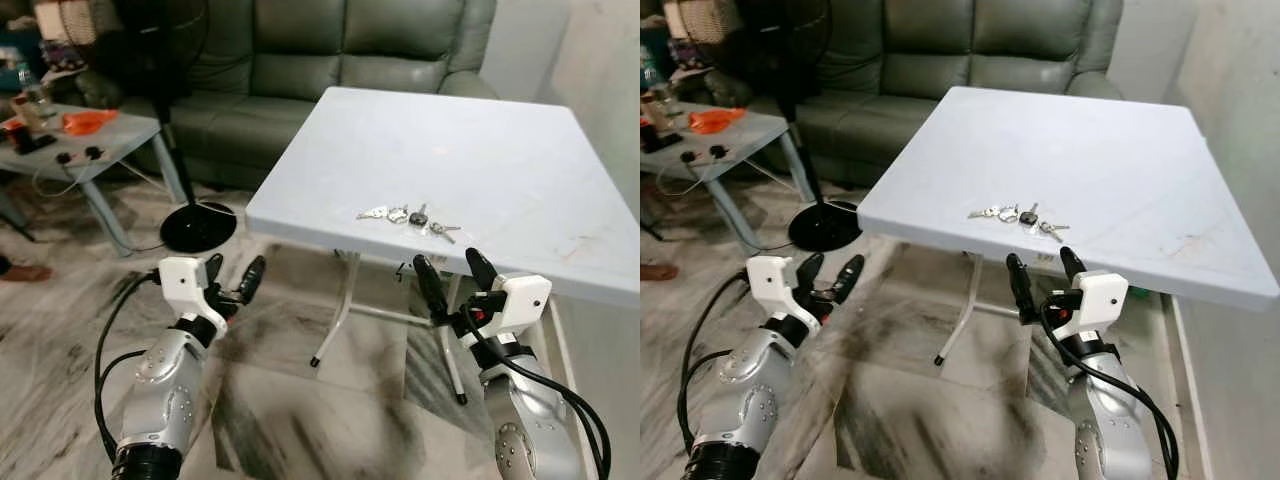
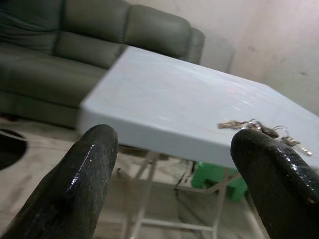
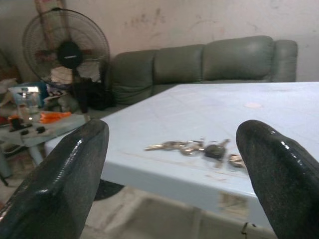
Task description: Hang keys on a hook
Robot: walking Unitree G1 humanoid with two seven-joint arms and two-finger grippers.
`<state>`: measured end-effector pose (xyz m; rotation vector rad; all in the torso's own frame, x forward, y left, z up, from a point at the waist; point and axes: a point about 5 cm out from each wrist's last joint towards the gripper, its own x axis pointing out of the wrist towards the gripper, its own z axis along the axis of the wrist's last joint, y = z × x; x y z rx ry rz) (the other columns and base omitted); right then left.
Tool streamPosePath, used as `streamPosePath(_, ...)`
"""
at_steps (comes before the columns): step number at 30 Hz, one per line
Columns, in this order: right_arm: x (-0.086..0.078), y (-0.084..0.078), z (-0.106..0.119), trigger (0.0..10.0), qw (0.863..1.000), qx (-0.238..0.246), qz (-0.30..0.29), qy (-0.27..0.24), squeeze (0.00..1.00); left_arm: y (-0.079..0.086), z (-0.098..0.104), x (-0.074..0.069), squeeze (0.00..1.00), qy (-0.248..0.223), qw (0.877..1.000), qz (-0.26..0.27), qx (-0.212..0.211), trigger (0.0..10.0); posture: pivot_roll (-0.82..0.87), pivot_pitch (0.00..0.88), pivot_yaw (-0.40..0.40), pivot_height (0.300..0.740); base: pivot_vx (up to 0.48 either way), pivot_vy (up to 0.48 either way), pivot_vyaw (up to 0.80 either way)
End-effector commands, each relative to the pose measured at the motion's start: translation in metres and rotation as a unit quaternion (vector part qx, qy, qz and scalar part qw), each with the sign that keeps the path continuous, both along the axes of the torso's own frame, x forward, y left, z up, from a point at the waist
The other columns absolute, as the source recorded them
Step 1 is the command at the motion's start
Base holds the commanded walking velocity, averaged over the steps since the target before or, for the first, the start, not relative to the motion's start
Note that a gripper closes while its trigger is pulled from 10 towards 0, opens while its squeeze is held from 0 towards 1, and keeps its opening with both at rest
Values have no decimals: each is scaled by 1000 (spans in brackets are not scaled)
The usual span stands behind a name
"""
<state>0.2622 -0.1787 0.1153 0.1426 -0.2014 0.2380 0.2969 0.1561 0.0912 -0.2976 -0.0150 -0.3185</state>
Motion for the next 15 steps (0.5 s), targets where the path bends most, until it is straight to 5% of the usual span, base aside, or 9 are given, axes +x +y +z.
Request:
streamPosePath(1,-1,-6,3,10000,1000,-5,-8,-4,0,-8,3,1,0,-7,1000,-15,5,10000,-50,0,14,740,379,0,0)
streamPosePath(15,-1,-7,3,10000,1000,-6,-8,-2,0,-9,3,1,0,-5,1000,-15,4,10000,-51,0,14,740,373,0,0)
